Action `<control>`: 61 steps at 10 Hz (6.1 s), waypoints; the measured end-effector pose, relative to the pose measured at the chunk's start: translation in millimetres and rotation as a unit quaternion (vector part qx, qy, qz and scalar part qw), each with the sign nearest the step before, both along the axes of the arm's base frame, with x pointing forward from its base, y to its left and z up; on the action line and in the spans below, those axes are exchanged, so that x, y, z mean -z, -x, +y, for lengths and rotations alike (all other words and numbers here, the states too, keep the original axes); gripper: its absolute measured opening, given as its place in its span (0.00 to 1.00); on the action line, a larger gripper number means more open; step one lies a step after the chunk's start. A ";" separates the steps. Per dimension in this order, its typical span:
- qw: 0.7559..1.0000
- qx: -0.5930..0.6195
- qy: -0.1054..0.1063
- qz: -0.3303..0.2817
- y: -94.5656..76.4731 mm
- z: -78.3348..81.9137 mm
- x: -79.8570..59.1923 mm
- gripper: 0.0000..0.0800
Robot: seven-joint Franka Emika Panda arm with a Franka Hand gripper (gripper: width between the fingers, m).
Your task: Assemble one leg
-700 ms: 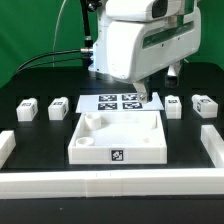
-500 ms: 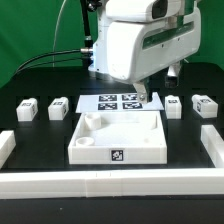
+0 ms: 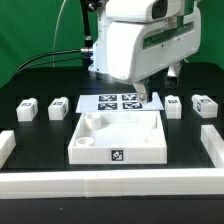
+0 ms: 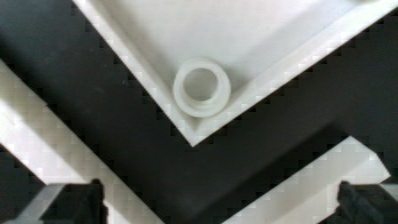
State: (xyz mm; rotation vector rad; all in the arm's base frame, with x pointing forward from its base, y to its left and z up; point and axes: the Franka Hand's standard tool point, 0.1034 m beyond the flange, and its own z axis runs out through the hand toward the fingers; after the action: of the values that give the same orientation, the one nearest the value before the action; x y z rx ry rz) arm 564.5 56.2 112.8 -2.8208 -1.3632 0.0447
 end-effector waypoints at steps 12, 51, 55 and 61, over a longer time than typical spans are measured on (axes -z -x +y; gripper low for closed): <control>0.992 -0.125 -0.005 0.017 38.4 -26.4 25.3 0.81; 0.947 -0.297 -0.050 0.112 154.1 -55.2 97.9 0.10; 0.948 -0.296 -0.050 0.109 150.1 -53.3 98.8 0.10; 0.948 -0.298 -0.049 0.096 119.1 -18.2 98.3 0.10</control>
Offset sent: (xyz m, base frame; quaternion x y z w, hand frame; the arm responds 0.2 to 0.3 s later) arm 0.0000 0.0000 0.0000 0.0000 0.0000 0.0000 1.0000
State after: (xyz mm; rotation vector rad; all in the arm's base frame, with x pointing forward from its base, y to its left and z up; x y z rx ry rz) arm 445.4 38.1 14.5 -2.1539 -2.0309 0.2375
